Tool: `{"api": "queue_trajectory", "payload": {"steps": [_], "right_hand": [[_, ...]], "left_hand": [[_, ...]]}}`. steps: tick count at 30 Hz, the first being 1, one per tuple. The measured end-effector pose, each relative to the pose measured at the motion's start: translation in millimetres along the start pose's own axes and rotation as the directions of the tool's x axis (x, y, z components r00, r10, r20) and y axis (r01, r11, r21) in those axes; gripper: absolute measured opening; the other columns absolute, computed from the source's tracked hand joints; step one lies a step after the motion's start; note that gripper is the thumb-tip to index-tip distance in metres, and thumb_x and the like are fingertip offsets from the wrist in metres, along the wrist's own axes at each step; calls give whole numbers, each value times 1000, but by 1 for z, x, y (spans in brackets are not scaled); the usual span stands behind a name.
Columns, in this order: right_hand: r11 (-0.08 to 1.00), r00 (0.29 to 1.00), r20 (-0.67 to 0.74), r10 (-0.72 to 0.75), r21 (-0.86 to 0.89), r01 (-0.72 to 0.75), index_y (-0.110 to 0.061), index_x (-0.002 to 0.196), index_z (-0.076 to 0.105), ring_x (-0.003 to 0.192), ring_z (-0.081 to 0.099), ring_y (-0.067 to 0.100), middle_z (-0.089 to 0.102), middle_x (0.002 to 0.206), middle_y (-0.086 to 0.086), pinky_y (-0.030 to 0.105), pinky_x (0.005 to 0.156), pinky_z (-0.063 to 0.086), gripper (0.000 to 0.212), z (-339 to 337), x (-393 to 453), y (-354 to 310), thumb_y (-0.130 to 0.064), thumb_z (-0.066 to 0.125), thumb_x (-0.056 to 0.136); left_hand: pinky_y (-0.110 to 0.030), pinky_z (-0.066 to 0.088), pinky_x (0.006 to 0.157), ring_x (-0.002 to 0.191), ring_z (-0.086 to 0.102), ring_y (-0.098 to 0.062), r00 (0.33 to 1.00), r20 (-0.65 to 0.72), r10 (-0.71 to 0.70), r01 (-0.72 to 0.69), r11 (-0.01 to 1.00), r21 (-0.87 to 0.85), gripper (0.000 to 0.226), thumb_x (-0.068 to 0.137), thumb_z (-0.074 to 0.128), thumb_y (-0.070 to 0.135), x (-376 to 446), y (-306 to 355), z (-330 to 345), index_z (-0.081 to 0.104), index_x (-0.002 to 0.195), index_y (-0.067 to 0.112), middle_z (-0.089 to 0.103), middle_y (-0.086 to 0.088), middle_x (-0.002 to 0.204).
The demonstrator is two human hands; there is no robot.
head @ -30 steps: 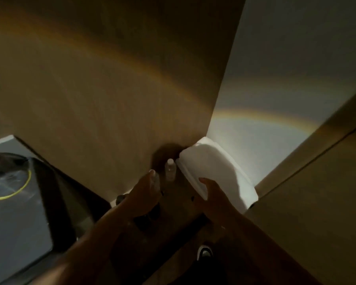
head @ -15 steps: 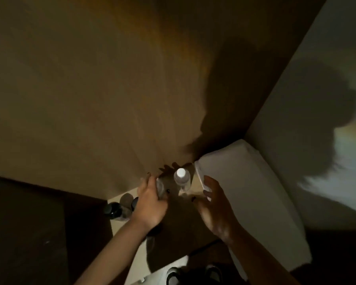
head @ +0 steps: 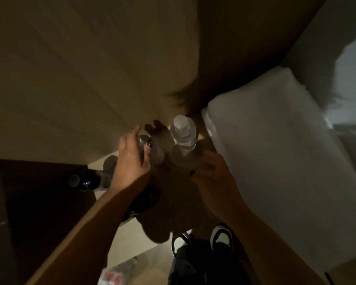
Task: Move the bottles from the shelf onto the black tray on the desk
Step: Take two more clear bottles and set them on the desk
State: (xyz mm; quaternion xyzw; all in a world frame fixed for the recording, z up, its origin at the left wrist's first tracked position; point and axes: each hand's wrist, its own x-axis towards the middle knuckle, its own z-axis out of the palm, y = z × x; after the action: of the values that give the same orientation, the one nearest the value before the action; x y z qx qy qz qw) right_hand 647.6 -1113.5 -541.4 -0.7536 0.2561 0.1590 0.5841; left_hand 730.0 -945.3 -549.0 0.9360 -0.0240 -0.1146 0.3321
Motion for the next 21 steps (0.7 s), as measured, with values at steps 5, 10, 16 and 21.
{"api": "queue_trajectory", "payload": {"steps": [5, 10, 16, 21], "right_hand": [[998, 995, 82, 49, -29, -47, -25, 87, 53, 64, 56, 7, 59, 81, -1, 19, 55, 42, 28, 6, 2, 5, 3, 51, 88], [999, 984, 175, 39, -5, -39, -30, 91, 52, 62, 52, 4, 56, 81, -3, 12, 48, 39, 29, 8, 0, -3, -2, 54, 88], [983, 975, 205, -87, -139, 117, -22, 145, 27, 128, 42, 16, 38, 144, 1, 28, 105, 38, 77, 24, 3, -12, -19, 71, 81], [951, 947, 235, -218, -166, 260, -32, 144, 21, 132, 41, 17, 38, 147, 1, 42, 107, 41, 111, 46, 14, -29, -77, 64, 53]], "left_hand": [[-29, 34, 104, 125, 42, -11, 990, -61, -129, 124, 989, -77, 41, 99, 44, 18, -5, -5, 14, 34, 138, 24, 43, -4, 142], [-40, 49, 97, 113, 56, -14, 966, -48, -254, 243, 955, -172, 39, 97, 45, 20, -9, -5, -3, 34, 131, 38, 56, -2, 130], [-9, 52, 70, 78, 61, 12, 972, -137, -193, 138, 934, -330, 45, 98, 45, 15, -39, 21, -37, 32, 138, 33, 54, 22, 90], [-17, 49, 57, 65, 61, 3, 983, -140, -120, 46, 893, -447, 42, 96, 48, 32, -53, 24, -55, 35, 136, 36, 60, 9, 86]]}}
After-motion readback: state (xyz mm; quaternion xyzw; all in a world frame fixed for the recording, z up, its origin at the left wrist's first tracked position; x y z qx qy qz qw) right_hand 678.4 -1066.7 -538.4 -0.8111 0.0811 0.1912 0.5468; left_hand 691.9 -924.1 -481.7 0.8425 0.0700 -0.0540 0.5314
